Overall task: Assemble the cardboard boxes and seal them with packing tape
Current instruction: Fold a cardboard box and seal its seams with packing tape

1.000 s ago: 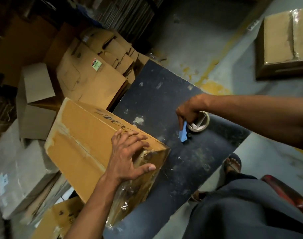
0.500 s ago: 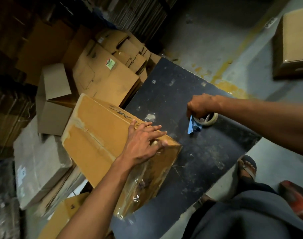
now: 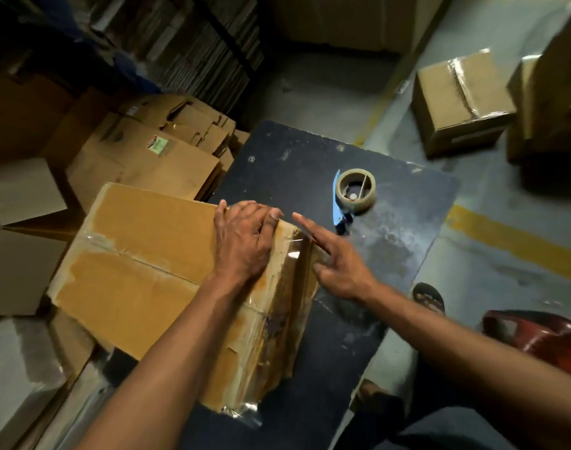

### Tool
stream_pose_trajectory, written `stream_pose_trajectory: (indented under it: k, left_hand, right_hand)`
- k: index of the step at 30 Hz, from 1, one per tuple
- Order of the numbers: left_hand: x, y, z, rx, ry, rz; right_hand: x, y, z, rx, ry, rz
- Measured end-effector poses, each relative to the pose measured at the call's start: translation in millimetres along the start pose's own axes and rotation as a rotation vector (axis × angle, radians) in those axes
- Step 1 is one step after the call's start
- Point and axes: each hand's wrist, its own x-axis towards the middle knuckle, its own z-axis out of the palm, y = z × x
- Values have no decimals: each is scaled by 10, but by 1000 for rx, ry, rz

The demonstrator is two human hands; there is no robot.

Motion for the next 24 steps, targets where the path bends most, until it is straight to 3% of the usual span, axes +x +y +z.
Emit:
stream_pose_trajectory:
  k: [6,10,14,17,20,24]
  left_hand:
    - [-5,-28,57,-4,27,3]
    - [-1,-42,80,-27,36,-1]
    - [4,-66,91,-35,42,-4]
    - [18,-59,104,-29,37,-12]
    - [20,-51,113,-22,38,-21]
    - [-17,-59,96,-30,47,-29]
  right_hand:
    - [-317,72,736,-132,342,-95]
    - [-386,71,948,-131,408,-70]
    - [-527,144,811,-162,439,-120]
    - [-486,152,662,-171,531,-58]
    - [-361,99,706,-178,413,66]
    - [-379,119,858,-359,325,60]
